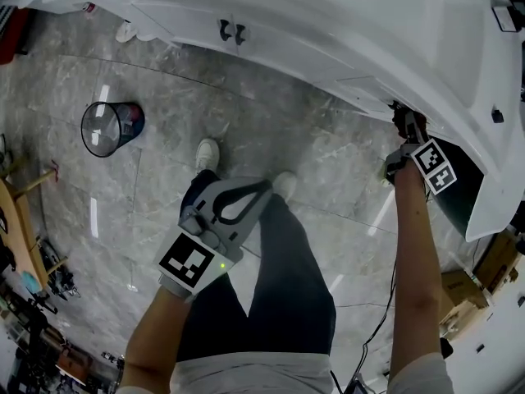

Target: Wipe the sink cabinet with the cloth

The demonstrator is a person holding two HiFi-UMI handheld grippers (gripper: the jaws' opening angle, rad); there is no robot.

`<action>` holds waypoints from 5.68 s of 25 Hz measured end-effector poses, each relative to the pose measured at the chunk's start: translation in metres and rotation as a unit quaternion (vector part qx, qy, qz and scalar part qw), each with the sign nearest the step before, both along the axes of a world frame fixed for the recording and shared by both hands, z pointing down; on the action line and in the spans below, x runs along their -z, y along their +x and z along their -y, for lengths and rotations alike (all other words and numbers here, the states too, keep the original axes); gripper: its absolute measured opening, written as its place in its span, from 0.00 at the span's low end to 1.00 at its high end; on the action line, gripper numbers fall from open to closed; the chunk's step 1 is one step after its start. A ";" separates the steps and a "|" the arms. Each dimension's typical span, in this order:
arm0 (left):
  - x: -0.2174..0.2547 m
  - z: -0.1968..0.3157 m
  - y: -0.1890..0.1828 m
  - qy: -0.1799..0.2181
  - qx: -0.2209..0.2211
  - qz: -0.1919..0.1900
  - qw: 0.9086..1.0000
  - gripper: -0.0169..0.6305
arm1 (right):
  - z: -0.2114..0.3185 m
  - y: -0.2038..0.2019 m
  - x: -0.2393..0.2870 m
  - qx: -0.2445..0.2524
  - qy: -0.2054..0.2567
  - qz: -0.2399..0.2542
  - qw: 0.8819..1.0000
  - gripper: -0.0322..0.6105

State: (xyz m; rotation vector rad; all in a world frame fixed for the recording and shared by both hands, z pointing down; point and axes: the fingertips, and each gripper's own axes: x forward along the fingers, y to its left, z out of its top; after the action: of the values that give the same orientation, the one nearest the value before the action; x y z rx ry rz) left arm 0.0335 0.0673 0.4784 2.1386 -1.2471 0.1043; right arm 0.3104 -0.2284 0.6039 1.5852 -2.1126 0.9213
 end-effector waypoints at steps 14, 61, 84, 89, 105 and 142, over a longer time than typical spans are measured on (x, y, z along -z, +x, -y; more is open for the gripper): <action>-0.002 -0.015 -0.051 0.002 0.008 -0.004 1.000 0.05 | -0.012 -0.086 -0.001 0.029 0.006 0.005 1.000 0.30; -0.024 0.006 -0.016 -0.027 0.042 0.031 0.998 0.05 | -0.004 -0.071 -0.103 0.047 -0.039 0.028 0.998 0.30; -0.017 0.026 0.048 -0.013 0.051 0.037 0.998 0.05 | 0.002 -0.014 -0.103 0.081 -0.075 -0.017 0.994 0.30; -0.018 0.025 0.054 -0.012 0.049 0.035 0.998 0.05 | 0.008 0.016 -0.091 0.044 -0.069 0.004 0.997 0.30; -0.008 0.021 0.066 0.001 0.025 0.023 0.999 0.05 | 0.006 0.018 -0.028 0.017 -0.014 0.067 0.998 0.30; -0.030 -0.013 0.008 -0.028 0.045 0.003 0.999 0.05 | -0.018 -0.028 -0.074 0.012 -0.024 0.001 1.000 0.30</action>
State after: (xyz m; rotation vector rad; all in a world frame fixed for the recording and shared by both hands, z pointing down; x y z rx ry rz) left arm 0.0413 0.0798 0.5088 2.0331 -1.3251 0.1052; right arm 0.2820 -0.2100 0.6774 1.5323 -2.0904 0.9579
